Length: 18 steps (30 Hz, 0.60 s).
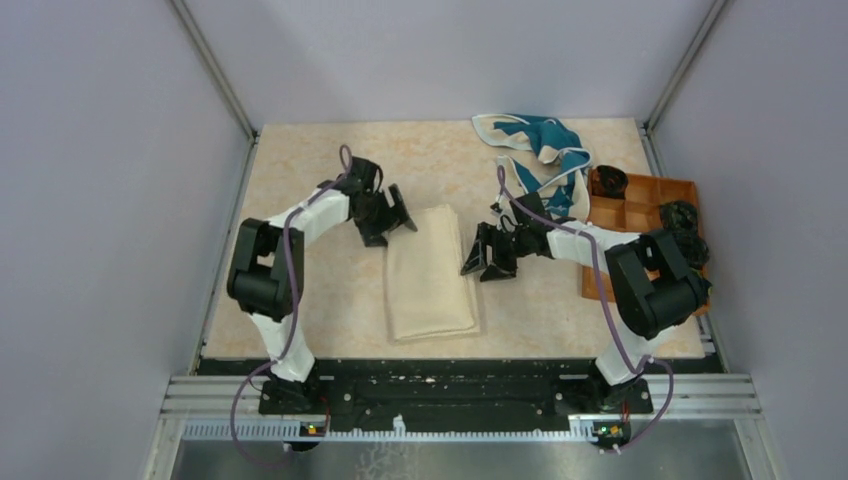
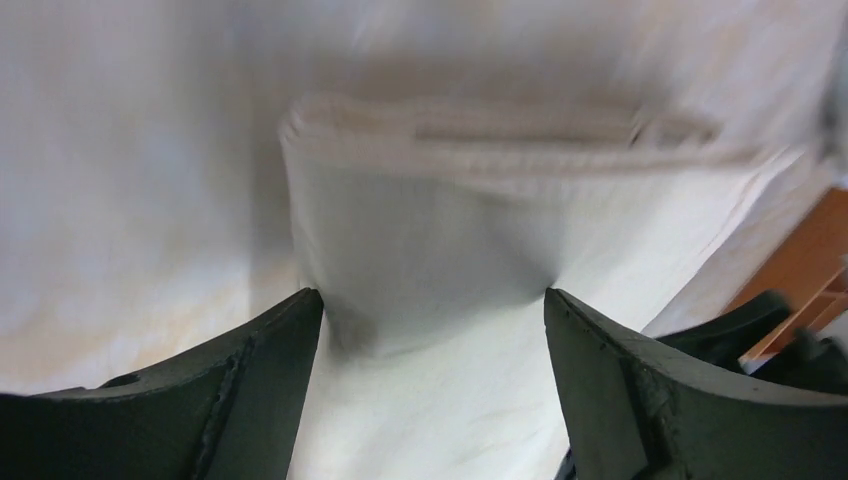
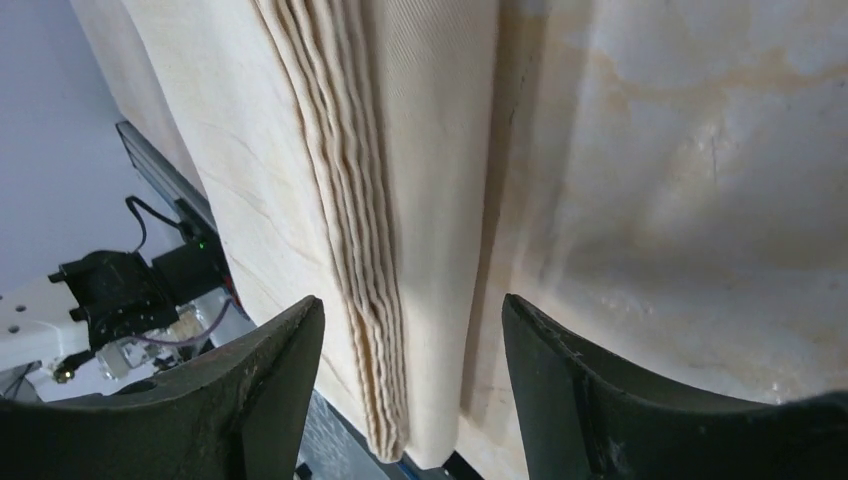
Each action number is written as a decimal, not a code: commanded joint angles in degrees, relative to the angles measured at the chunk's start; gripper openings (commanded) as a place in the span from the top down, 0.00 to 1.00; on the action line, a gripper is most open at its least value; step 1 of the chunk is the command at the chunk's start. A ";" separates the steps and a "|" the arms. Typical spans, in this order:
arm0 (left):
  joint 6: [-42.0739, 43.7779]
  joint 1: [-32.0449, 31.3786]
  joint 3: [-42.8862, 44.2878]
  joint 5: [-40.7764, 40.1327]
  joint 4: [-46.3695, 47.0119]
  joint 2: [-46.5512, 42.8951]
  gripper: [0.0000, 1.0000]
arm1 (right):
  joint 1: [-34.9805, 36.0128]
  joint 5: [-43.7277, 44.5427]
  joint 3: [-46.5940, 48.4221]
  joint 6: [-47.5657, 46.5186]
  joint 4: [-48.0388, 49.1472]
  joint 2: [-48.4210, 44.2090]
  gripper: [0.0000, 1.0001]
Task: Open and lay out the surgical kit
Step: Move the surgical kit at the center of the board.
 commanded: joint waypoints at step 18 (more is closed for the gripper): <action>13.80 -10.14 -7.26 -3.49 -7.75 -18.51 0.02 | 0.44 -3.10 3.57 -3.06 -3.93 -1.93 0.22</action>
